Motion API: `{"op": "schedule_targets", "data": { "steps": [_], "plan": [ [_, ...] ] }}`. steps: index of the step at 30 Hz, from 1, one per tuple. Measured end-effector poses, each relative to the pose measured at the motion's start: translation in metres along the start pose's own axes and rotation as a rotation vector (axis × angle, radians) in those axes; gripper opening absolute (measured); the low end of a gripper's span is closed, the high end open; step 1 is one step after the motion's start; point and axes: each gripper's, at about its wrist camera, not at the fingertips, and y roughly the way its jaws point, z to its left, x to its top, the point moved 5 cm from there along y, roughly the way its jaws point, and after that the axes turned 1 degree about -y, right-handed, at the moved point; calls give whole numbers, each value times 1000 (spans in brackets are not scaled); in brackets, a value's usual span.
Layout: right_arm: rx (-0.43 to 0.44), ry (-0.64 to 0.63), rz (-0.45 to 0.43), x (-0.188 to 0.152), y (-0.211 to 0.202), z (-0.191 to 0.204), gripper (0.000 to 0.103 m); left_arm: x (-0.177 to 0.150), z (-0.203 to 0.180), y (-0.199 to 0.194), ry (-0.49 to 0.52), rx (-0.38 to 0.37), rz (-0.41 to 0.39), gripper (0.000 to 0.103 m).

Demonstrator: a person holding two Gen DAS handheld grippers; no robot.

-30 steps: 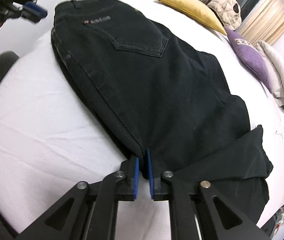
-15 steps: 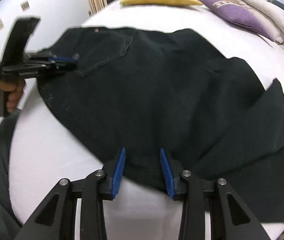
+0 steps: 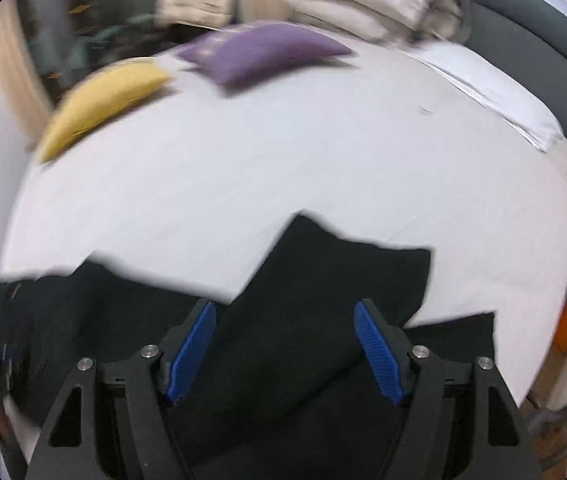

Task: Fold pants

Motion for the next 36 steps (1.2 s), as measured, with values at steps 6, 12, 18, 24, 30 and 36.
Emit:
{"op": "schedule_targets", "data": {
  "steps": [6, 12, 18, 24, 30, 36],
  "plan": [
    [-119, 18, 135, 32, 76, 12, 75, -13, 4, -1, 15, 13, -10, 12],
    [-253, 54, 191, 39, 118, 7, 75, -20, 9, -5, 3, 0, -21, 12],
    [-291, 32, 245, 42, 139, 11, 74, -21, 5, -5, 2, 12, -34, 12],
    [-262, -36, 259, 38, 133, 25, 31, -24, 4, -7, -2, 13, -42, 12],
    [-257, -12, 195, 38, 111, 22, 5, -24, 5, -8, -3, 21, -45, 12],
    [-148, 88, 113, 42, 78, 10, 5, -23, 4, -8, -3, 27, -43, 12]
  ]
}}
